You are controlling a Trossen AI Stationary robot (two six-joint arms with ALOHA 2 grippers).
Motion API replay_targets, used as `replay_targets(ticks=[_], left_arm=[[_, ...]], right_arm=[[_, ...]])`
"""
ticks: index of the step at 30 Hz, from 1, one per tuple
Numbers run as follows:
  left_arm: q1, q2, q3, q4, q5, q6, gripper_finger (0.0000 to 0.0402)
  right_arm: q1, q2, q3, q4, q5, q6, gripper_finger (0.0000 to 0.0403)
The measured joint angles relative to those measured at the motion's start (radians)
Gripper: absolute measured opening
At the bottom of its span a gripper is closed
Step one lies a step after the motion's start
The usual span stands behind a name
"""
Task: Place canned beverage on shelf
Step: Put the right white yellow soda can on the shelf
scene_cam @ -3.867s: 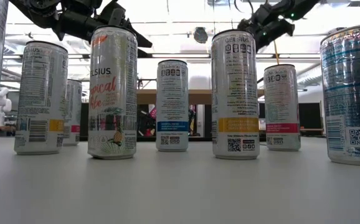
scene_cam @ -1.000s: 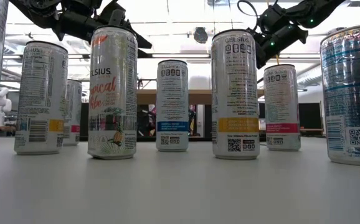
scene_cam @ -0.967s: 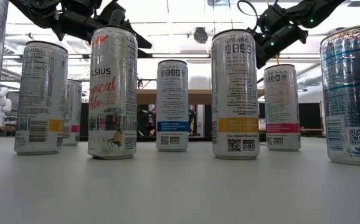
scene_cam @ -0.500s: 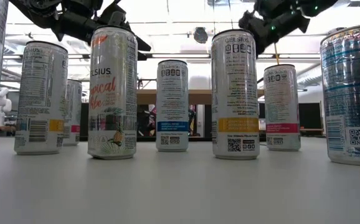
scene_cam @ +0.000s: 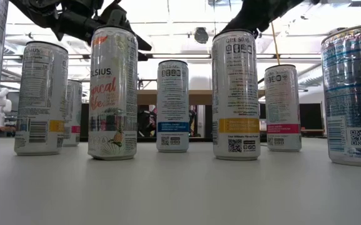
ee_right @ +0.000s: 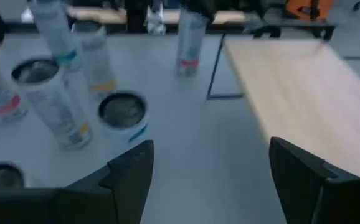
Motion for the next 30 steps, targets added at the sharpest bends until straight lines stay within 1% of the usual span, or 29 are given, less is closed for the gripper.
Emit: replay_targets(ticks=[5,8,10,16,20,26,30], left_arm=[[-0.044,0.000,0.000,-0.003,-0.001,-0.005,0.0329],[-0.082,0.000,0.000,-0.010,-0.001,-0.009,0.0329],[-0.109,0.000,0.000,-0.008,-0.001,-0.011,0.0329],[-0.193,0.000,0.000,0.000,-0.001,-0.027,0.0329],[-0.252,0.000,0.000,0.000,-0.008,-0.053,0.0329],[-0.344,0.000,0.000,-0.048,-0.021,-0.078,0.0329],[-0.403,0.000,0.000,-0.063,-0.051,-0.102,0.0329]], right_arm=[[0.155,0.028,0.000,0.041,0.118,0.055,0.0254],[0.228,0.039,0.000,0.082,0.185,0.062,0.0254],[0.268,0.053,0.000,0.114,0.211,0.058,0.0254],[0.351,0.125,0.000,0.198,0.212,0.038,0.0254],[0.385,0.181,0.000,0.251,0.212,0.037,0.0254],[0.423,0.240,0.000,0.366,0.211,0.119,0.0254],[0.463,0.247,0.000,0.367,0.209,0.205,0.0254]])
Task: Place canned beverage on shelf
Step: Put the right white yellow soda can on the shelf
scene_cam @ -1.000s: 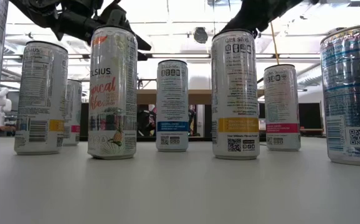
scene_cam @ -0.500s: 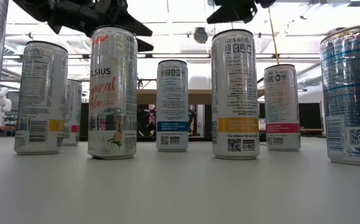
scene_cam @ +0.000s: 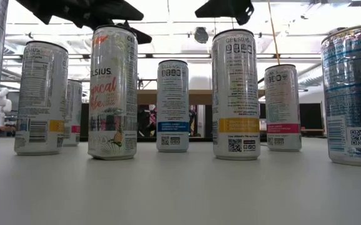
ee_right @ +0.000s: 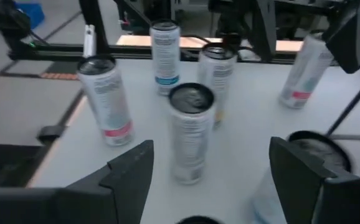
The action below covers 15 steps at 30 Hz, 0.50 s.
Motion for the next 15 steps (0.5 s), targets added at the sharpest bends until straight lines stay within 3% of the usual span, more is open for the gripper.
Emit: replay_targets(ticks=[7,15], left_arm=[[-0.107,0.000,0.000,0.016,-0.103,-0.004,0.0329],[-0.209,0.000,0.000,0.011,-0.194,-0.028,0.0329]], right_arm=[[0.101,-0.001,0.038,-0.047,0.055,0.091,0.0254],[0.210,-0.002,0.215,-0.391,0.108,0.261,0.0254]])
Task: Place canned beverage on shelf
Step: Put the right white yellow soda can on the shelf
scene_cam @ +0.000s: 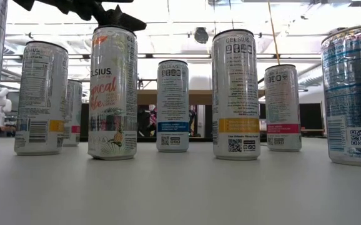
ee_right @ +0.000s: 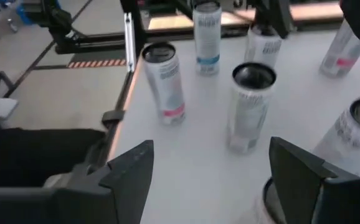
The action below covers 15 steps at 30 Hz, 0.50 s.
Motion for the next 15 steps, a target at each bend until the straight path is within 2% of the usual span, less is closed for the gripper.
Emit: replay_targets(ticks=[9,15], left_arm=[[-0.123,0.000,0.000,-0.005,-0.069,-0.017,0.0329],[-0.171,0.000,0.000,-0.004,-0.152,0.009,0.0329]], right_arm=[[0.074,0.000,0.207,-0.396,-0.005,0.230,0.0254],[0.105,0.002,0.220,-0.631,-0.034,0.411,0.0254]])
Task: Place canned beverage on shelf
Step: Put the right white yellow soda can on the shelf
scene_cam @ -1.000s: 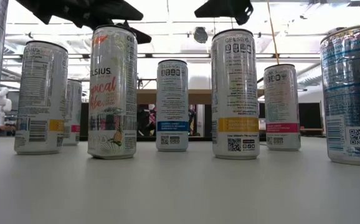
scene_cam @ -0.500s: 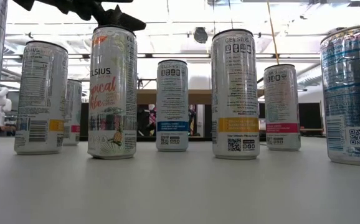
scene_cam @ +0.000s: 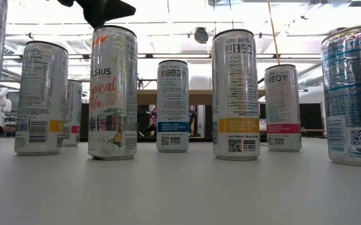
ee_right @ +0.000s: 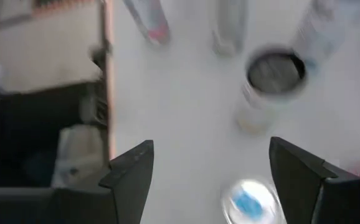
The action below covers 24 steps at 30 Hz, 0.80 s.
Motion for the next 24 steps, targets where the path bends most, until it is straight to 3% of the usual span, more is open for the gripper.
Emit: replay_targets(ticks=[3,11,24], left_arm=[[0.000,0.000,0.000,0.000,-0.002,0.000,0.0329],[0.010,0.000,0.000,-0.002,-0.003,0.000,0.0329],[0.010,0.010,-0.004,0.012,-0.004,0.021,0.0329]], right_arm=[[0.008,0.015,0.000,-0.066,0.005,0.053,0.0254],[-0.006,0.080,0.000,-0.100,0.154,0.006,0.0254],[-0.146,0.091,-0.001,-0.090,0.159,-0.118,0.0254]])
